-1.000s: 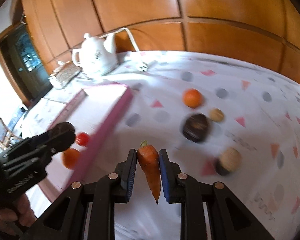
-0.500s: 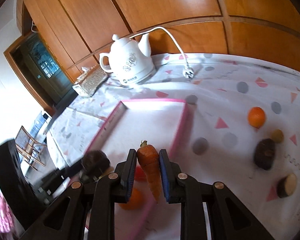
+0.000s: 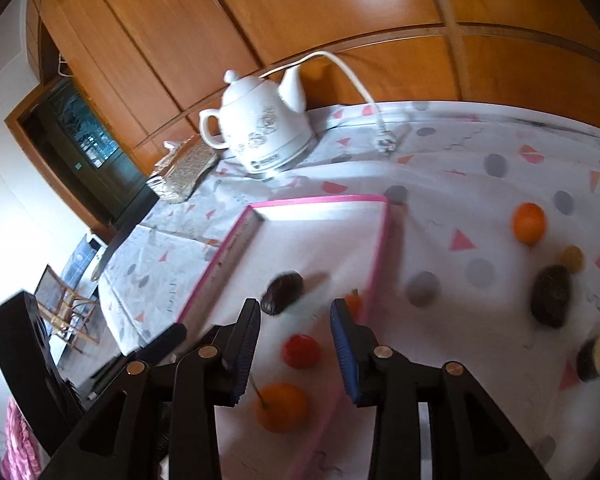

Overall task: Organize fruits
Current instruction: 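Carry the dark fruit into the tray and open the left tool while the right tool releases the carrot there, then move the right tool to the cut log piece and grasp it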

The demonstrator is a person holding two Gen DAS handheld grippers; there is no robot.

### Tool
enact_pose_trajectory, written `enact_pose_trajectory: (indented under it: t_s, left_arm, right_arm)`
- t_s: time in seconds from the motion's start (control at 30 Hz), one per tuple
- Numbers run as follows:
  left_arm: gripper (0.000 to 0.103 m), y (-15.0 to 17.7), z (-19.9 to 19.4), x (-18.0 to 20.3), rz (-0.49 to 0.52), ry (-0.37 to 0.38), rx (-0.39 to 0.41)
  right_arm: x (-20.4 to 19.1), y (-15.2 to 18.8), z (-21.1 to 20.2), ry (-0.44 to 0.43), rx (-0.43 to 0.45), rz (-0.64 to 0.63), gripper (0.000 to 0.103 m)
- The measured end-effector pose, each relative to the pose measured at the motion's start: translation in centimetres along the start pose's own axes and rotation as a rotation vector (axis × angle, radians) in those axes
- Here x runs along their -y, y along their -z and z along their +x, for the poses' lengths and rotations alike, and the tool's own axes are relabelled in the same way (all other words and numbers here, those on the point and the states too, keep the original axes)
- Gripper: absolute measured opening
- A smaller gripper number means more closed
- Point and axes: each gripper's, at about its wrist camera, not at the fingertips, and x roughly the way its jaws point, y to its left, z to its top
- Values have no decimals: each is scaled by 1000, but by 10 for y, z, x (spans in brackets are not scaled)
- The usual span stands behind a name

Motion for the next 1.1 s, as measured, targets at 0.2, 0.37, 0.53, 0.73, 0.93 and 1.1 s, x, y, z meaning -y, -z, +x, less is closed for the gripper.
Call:
enact_pose_trajectory:
  t_s: [0.2, 0.37, 0.53, 0.73, 0.93, 1.1]
  left_arm:
    - [54, 4, -7, 17, 27, 36, 1]
    - [54, 10, -13, 34, 65, 60, -3]
    - [54, 16, -19, 54, 113, 88, -2]
    - [56, 23, -23, 76, 165, 121, -6]
    - [58, 30, -24, 98, 212, 165, -23]
    - [59, 37, -20, 112, 245, 189, -42]
  right_arm:
    - [36, 20, -23, 83, 24, 55, 37]
    - [74, 42, -39, 159, 22, 123, 37]
    - [108, 61, -55, 247, 27, 173, 36]
    - [137, 69, -72, 332, 53, 214, 40]
    - [154, 68, -81, 403, 82, 231, 50]
    - [163, 66, -79, 450, 78, 213, 51]
